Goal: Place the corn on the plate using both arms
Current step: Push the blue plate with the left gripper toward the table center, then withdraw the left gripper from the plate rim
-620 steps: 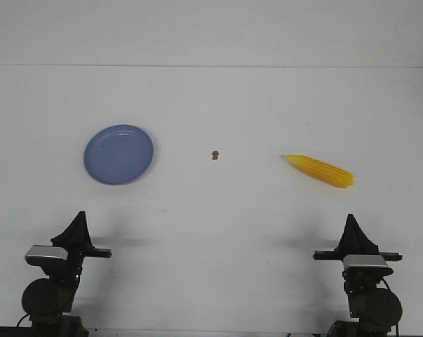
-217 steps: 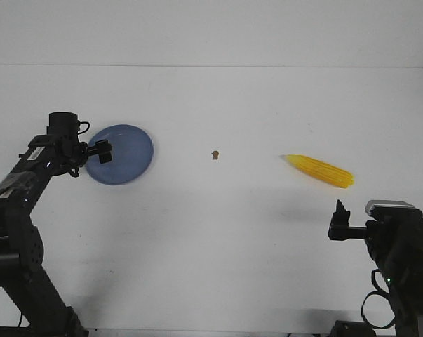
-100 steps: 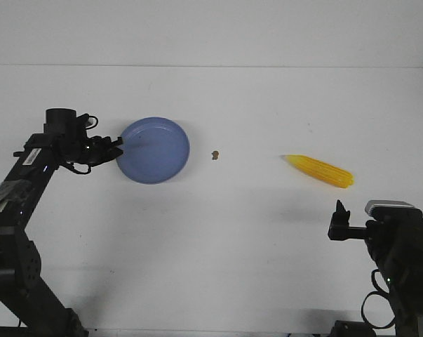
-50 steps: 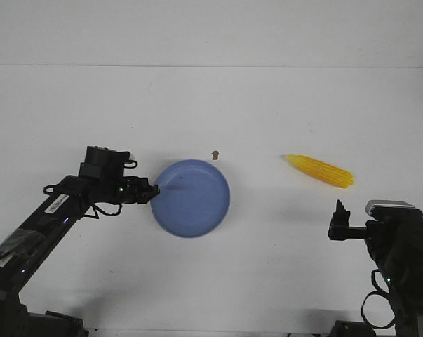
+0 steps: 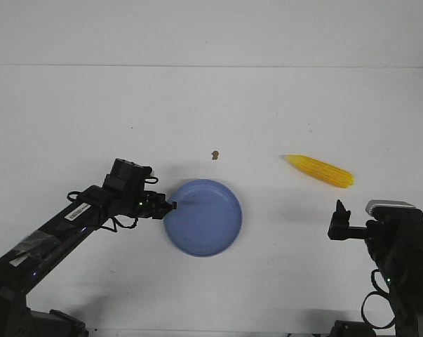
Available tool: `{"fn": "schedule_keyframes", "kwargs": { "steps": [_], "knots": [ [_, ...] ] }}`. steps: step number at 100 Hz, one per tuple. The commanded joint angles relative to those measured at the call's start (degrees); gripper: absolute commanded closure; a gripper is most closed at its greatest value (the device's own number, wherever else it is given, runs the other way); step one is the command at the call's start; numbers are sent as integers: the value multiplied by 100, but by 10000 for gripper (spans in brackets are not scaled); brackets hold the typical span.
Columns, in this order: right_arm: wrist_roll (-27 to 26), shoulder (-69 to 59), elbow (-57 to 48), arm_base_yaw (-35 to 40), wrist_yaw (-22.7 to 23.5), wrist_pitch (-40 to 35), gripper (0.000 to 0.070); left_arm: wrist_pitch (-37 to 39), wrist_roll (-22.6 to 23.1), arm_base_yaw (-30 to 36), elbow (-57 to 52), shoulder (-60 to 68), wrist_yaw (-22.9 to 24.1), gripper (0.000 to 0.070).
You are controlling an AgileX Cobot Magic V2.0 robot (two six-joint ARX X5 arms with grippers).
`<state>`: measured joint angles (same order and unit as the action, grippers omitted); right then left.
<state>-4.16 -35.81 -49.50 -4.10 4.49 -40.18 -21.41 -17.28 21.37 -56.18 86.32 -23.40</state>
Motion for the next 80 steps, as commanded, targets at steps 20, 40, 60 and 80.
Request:
{"fn": "schedule_keyframes", "kwargs": {
  "steps": [20, 40, 60, 80],
  "knots": [
    [-57, -20, -118, 0, 15, 28, 0, 68, -33, 46, -83, 275, -17, 696],
    [-57, -20, -118, 0, 15, 28, 0, 87, -28, 116, -83, 461, -15, 696],
    [-57, -20, -118, 0, 15, 28, 0, 96, -31, 190, -83, 481, 208, 695],
    [-57, -20, -118, 0, 15, 26, 0, 44, -33, 190, -74, 481, 269, 671]
  ]
}}
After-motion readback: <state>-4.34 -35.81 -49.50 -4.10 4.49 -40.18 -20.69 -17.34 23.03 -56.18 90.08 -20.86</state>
